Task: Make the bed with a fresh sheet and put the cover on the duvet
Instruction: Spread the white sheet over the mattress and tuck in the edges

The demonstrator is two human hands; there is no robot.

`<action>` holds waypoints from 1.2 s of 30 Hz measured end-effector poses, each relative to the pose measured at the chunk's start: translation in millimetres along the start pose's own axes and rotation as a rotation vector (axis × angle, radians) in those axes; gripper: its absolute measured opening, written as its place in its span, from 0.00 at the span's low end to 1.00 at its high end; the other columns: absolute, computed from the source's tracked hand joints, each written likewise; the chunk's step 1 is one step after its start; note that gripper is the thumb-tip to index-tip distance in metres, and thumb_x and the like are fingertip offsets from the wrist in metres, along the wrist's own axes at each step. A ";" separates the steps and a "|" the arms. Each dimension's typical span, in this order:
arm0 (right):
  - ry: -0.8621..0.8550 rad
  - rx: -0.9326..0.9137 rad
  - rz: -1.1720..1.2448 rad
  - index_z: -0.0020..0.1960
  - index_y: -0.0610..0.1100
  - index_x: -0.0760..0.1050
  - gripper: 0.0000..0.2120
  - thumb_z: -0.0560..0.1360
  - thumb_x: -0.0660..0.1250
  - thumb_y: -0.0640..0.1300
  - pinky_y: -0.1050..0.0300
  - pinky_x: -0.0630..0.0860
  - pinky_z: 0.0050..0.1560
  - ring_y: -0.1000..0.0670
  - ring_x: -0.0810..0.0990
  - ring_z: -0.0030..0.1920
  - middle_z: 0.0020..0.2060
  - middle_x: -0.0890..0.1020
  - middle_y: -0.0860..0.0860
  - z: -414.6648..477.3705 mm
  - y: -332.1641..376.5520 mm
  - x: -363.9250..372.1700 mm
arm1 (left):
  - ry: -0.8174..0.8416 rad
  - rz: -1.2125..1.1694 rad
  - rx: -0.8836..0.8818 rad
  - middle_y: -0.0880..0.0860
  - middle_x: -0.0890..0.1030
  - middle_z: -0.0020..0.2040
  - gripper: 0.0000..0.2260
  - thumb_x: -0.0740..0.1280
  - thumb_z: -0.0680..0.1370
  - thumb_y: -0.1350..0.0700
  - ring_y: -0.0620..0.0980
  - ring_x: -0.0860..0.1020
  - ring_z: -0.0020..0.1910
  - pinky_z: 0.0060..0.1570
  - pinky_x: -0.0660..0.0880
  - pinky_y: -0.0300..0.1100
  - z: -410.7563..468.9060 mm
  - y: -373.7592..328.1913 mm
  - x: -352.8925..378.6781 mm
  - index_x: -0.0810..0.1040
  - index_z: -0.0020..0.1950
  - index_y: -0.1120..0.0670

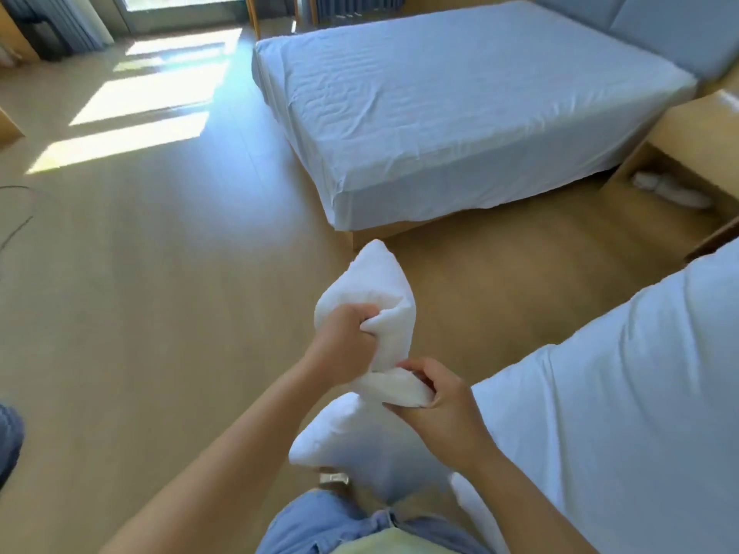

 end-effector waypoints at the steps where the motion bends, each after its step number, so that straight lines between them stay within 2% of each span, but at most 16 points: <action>1: -0.028 -0.013 0.018 0.43 0.59 0.75 0.15 0.67 0.77 0.43 0.71 0.74 0.41 0.63 0.79 0.44 0.41 0.81 0.67 30.0 6.9 -6.7 | 0.017 0.030 0.052 0.45 0.62 0.27 0.15 0.54 0.69 0.72 0.44 0.61 0.30 0.27 0.58 0.32 34.2 -10.8 -7.9 0.64 0.28 0.53; 6: -0.198 -0.012 0.121 0.42 0.58 0.76 0.14 0.68 0.76 0.40 0.73 0.71 0.37 0.64 0.78 0.38 0.37 0.81 0.64 179.9 27.2 -58.0 | 0.017 0.115 0.211 0.50 0.67 0.30 0.10 0.54 0.69 0.72 0.49 0.65 0.34 0.34 0.61 0.41 211.8 -74.2 -19.6 0.75 0.35 0.66; 9: -0.256 -0.028 0.171 0.41 0.58 0.76 0.13 0.68 0.75 0.43 0.71 0.72 0.37 0.63 0.79 0.39 0.38 0.81 0.62 271.3 31.0 -97.9 | 0.006 0.085 0.252 0.47 0.64 0.27 0.14 0.54 0.68 0.72 0.47 0.63 0.31 0.31 0.58 0.40 314.3 -109.0 -14.8 0.68 0.27 0.57; 11: -0.272 -0.038 0.170 0.41 0.62 0.76 0.13 0.68 0.75 0.45 0.71 0.73 0.37 0.62 0.79 0.40 0.39 0.81 0.61 330.3 28.1 -126.9 | 0.005 0.068 0.246 0.47 0.63 0.26 0.17 0.54 0.67 0.73 0.47 0.62 0.30 0.29 0.57 0.39 378.7 -131.8 -5.4 0.65 0.26 0.53; 15: -0.366 -0.048 0.139 0.44 0.60 0.76 0.10 0.69 0.73 0.47 0.70 0.73 0.38 0.60 0.79 0.41 0.39 0.81 0.60 441.1 18.7 -201.1 | 0.056 0.005 0.238 0.51 0.61 0.28 0.12 0.52 0.65 0.73 0.50 0.60 0.32 0.31 0.55 0.40 505.5 -184.5 27.7 0.64 0.29 0.58; 17: -0.426 -0.047 0.123 0.45 0.57 0.77 0.08 0.70 0.73 0.47 0.70 0.72 0.39 0.59 0.79 0.42 0.39 0.81 0.60 492.7 17.7 -245.0 | 0.103 -0.041 0.246 0.54 0.61 0.31 0.08 0.52 0.65 0.73 0.50 0.61 0.35 0.33 0.55 0.41 567.7 -216.5 48.3 0.67 0.31 0.64; 19: -0.492 -0.050 0.116 0.45 0.55 0.77 0.07 0.71 0.73 0.46 0.69 0.73 0.41 0.58 0.79 0.42 0.39 0.81 0.60 542.3 20.2 -291.6 | 0.128 -0.092 0.242 0.54 0.64 0.33 0.08 0.52 0.65 0.73 0.49 0.62 0.35 0.33 0.56 0.41 628.0 -255.6 68.3 0.71 0.35 0.68; 22: -0.593 -0.084 0.077 0.43 0.56 0.76 0.10 0.71 0.73 0.42 0.70 0.73 0.40 0.60 0.79 0.41 0.38 0.81 0.61 617.0 29.5 -367.1 | 0.166 -0.184 0.273 0.53 0.64 0.32 0.12 0.52 0.66 0.72 0.49 0.63 0.34 0.32 0.57 0.40 721.3 -318.4 100.3 0.72 0.34 0.62; 24: -0.663 -0.110 0.047 0.44 0.56 0.74 0.11 0.71 0.73 0.42 0.73 0.71 0.38 0.63 0.78 0.40 0.38 0.80 0.62 668.0 30.3 -418.8 | 0.188 -0.213 0.311 0.54 0.66 0.35 0.14 0.52 0.66 0.72 0.49 0.65 0.35 0.32 0.59 0.40 784.4 -357.8 123.7 0.75 0.38 0.60; 26: -0.730 -0.112 0.032 0.50 0.53 0.72 0.12 0.71 0.73 0.44 0.73 0.70 0.38 0.64 0.76 0.40 0.38 0.78 0.59 722.4 28.7 -470.3 | 0.203 -0.248 0.346 0.54 0.66 0.34 0.14 0.52 0.65 0.72 0.49 0.66 0.34 0.29 0.60 0.38 846.6 -394.6 144.9 0.74 0.38 0.60; 29: -0.771 -0.115 -0.014 0.69 0.48 0.65 0.28 0.73 0.71 0.46 0.75 0.69 0.40 0.64 0.75 0.41 0.39 0.75 0.59 808.1 33.1 -541.0 | 0.229 -0.329 0.363 0.55 0.68 0.33 0.13 0.52 0.66 0.73 0.49 0.68 0.34 0.31 0.63 0.38 940.9 -444.5 170.2 0.73 0.37 0.60; 32: -0.859 -0.166 -0.100 0.69 0.42 0.68 0.24 0.75 0.68 0.42 0.78 0.69 0.45 0.66 0.75 0.45 0.44 0.76 0.61 893.2 47.8 -601.3 | 0.269 -0.398 0.352 0.56 0.69 0.35 0.11 0.53 0.65 0.71 0.50 0.69 0.36 0.35 0.65 0.42 1035.5 -492.7 183.1 0.72 0.37 0.60; 35: -0.894 -0.211 -0.147 0.71 0.40 0.66 0.24 0.76 0.65 0.38 0.62 0.72 0.59 0.53 0.76 0.56 0.56 0.78 0.49 984.9 61.4 -655.0 | 0.253 -0.482 0.322 0.54 0.69 0.31 0.08 0.54 0.57 0.65 0.50 0.69 0.34 0.32 0.65 0.40 1124.6 -536.5 183.6 0.70 0.32 0.57; 36: -0.879 -0.229 -0.166 0.71 0.40 0.65 0.25 0.76 0.65 0.37 0.61 0.70 0.61 0.50 0.75 0.59 0.59 0.77 0.46 1017.5 64.5 -670.4 | 0.224 -0.521 0.298 0.53 0.69 0.30 0.09 0.54 0.56 0.65 0.50 0.69 0.33 0.31 0.65 0.39 1154.6 -545.6 181.0 0.69 0.32 0.57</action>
Point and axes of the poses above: each hand's wrist, its own z-axis towards the middle knuckle, its own x-axis out of the palm, y = z × x, the point moved 1 cm from there along z, towards the middle knuckle
